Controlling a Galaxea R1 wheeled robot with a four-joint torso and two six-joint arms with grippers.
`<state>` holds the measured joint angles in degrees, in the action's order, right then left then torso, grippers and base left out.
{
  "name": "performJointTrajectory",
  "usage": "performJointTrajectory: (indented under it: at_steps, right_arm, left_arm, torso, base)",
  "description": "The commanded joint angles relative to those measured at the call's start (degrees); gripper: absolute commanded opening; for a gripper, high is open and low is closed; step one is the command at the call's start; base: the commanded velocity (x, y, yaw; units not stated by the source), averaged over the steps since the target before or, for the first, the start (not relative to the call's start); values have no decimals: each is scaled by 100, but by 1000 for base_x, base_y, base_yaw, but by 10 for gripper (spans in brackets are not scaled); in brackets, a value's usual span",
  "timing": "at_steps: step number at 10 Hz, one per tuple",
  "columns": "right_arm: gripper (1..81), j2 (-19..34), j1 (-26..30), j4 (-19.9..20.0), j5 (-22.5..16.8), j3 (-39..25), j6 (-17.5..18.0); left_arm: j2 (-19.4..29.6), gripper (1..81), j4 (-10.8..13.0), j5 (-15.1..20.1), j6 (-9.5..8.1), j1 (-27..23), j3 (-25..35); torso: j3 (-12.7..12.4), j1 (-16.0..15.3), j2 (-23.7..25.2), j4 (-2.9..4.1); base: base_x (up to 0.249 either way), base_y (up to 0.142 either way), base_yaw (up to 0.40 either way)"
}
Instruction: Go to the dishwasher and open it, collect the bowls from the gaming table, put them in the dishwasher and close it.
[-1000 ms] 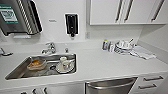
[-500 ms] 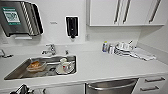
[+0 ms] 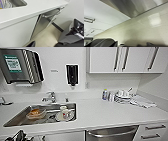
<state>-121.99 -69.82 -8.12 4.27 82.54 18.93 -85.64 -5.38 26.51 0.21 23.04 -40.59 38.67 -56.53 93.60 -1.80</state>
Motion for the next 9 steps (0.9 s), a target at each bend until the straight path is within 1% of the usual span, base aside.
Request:
performJointTrajectory:
  at_steps: [1, 2, 3, 5, 6, 8, 9]
  right_arm:
    - [811, 357, 595, 118, -189, -301, -4]
    - [811, 374, 665, 143, -207, -345, -4]
    - [811, 418, 744, 249, -225, -371, 75]
    - [811, 550, 1034, 337, -505, -591, 111]
    - [811, 602, 1200, 433, -575, -695, 128]
    - [811, 882, 1553, 670, -882, -968, 355]
    - [811, 1148, 1702, 715, -963, -1197, 497]
  left_arm:
    - [450, 811, -104, 73, 32, -795, 262]
    - [476, 811, -113, 82, 23, -884, 306]
    - [450, 811, -130, 73, 23, -902, 315]
    - [319, 811, -113, 73, 23, -902, 429]
    - [258, 811, -113, 73, 23, -902, 464]
    - [47, 811, -113, 65, 23, -902, 447]
    - [-33, 811, -113, 64, 23, -902, 447]
  torso:
    - [0, -2, 2, 0]
    - [0, 4, -2, 0]
    - [0, 2, -2, 0]
    - [0, 2, -2, 0]
    - [0, 2, -2, 0]
    - [0, 2, -2, 0]
    - [0, 2, -2, 0]
  base:
    - [0, 0, 0]
    - [0, 0, 0]
    - [0, 0, 0]
    - [0, 0, 0]
    - [0, 0, 0]
    - [0, 0, 0]
    - [0, 0, 0]
